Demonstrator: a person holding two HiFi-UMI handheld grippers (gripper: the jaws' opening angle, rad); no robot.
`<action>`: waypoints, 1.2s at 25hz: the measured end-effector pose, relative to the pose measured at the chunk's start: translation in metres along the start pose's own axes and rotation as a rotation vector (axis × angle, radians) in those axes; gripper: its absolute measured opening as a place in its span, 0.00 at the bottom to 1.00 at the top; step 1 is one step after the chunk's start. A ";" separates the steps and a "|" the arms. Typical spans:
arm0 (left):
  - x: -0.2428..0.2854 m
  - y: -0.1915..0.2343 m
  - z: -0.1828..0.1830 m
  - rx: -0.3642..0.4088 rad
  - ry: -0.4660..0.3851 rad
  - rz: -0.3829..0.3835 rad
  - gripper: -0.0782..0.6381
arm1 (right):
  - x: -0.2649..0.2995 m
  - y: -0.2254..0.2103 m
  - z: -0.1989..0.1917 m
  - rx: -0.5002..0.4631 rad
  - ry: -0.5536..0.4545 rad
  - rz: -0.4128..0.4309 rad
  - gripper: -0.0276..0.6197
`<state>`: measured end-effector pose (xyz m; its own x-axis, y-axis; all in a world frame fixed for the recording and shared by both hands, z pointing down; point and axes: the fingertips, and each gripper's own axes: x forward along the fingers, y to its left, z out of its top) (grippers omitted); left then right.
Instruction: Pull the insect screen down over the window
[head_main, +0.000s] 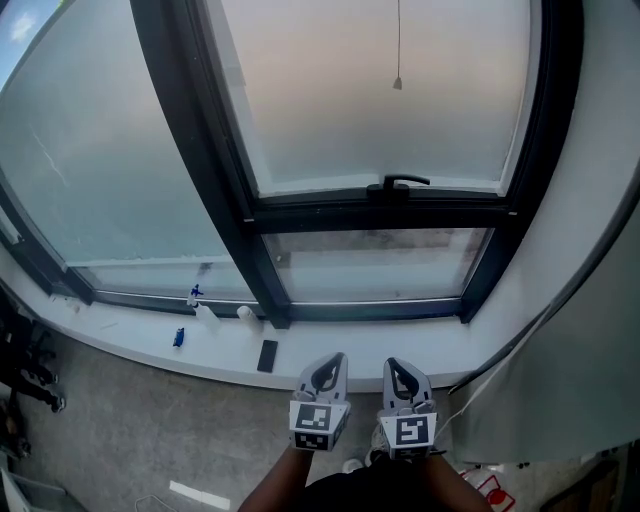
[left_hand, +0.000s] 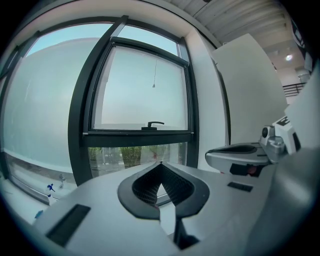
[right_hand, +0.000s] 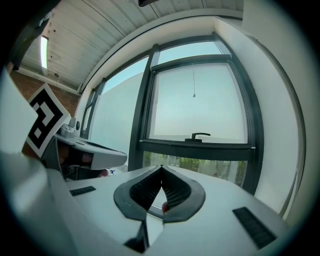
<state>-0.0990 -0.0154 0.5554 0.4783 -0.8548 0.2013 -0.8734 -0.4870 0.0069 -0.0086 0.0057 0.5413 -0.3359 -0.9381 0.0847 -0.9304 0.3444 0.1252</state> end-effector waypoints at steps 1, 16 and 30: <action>0.004 0.002 0.001 0.000 0.000 0.004 0.11 | 0.003 -0.005 -0.001 0.002 0.003 -0.005 0.05; 0.075 0.018 0.022 0.000 -0.009 0.024 0.11 | 0.059 -0.077 0.001 0.022 0.005 -0.056 0.05; 0.129 0.029 0.035 0.000 0.007 0.090 0.11 | 0.106 -0.120 0.001 0.024 -0.008 -0.008 0.05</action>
<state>-0.0593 -0.1462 0.5469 0.3967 -0.8940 0.2084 -0.9130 -0.4078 -0.0113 0.0674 -0.1351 0.5345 -0.3298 -0.9410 0.0763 -0.9362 0.3363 0.1020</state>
